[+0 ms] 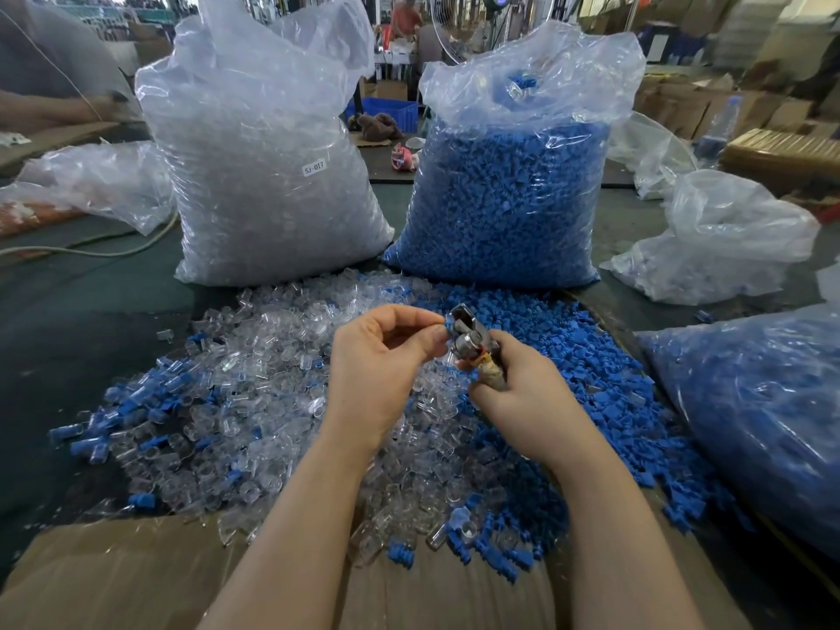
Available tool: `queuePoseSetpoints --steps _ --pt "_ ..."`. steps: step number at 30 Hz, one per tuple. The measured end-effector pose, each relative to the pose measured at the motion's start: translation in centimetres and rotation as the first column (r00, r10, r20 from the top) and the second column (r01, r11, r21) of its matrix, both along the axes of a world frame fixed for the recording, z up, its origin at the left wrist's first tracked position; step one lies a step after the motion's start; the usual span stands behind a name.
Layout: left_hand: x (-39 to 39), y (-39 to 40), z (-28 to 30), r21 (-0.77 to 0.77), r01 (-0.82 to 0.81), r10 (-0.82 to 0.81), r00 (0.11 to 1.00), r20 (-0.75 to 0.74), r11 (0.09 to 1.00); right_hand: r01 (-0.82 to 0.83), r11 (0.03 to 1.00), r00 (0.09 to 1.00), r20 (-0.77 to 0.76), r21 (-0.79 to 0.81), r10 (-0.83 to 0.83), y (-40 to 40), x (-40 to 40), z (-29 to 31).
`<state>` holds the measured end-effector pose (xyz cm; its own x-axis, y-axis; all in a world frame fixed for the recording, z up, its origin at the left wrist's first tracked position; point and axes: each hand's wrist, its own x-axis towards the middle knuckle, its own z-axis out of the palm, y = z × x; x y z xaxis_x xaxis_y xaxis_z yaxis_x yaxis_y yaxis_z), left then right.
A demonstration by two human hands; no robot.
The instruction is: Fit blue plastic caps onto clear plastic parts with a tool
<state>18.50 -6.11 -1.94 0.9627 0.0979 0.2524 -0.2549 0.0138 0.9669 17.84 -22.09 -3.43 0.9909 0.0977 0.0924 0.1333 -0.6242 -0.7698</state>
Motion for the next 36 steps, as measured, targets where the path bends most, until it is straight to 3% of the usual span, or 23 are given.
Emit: queuePoseSetpoints --steps 22,24,26,28,30,33,36 --pt "-0.1 0.3 0.1 -0.016 0.038 -0.039 0.999 -0.037 0.999 0.007 1.000 0.998 0.057 -0.030 -0.005 0.4 -0.2 0.0" --pt "0.0 0.3 0.0 -0.060 0.024 -0.030 0.995 -0.097 0.998 0.024 0.997 0.997 0.078 -0.080 -0.018 0.5 -0.1 -0.2" --pt "0.2 0.5 -0.1 -0.203 -0.048 0.008 0.981 -0.194 0.978 0.058 0.991 0.993 0.107 -0.118 -0.045 0.6 -0.1 -0.4" --pt "0.5 1.3 -0.1 -0.461 -0.190 0.034 0.945 -0.326 0.867 0.106 0.986 0.988 0.123 -0.130 -0.090 0.5 0.0 -0.4" --pt "0.8 2.8 0.1 -0.657 -0.356 0.082 0.909 -0.409 0.665 0.155 0.976 0.983 0.121 -0.149 -0.138 0.3 0.1 -0.4" --pt "0.9 5.4 0.5 -0.769 -0.517 0.233 0.856 -0.462 0.376 0.222 0.944 0.973 0.113 -0.245 -0.200 0.0 0.2 -0.5" --pt "1.0 8.3 0.4 -0.823 -0.559 0.318 0.801 -0.507 0.097 0.260 0.908 0.966 0.089 -0.329 -0.244 -0.1 0.3 -0.6"
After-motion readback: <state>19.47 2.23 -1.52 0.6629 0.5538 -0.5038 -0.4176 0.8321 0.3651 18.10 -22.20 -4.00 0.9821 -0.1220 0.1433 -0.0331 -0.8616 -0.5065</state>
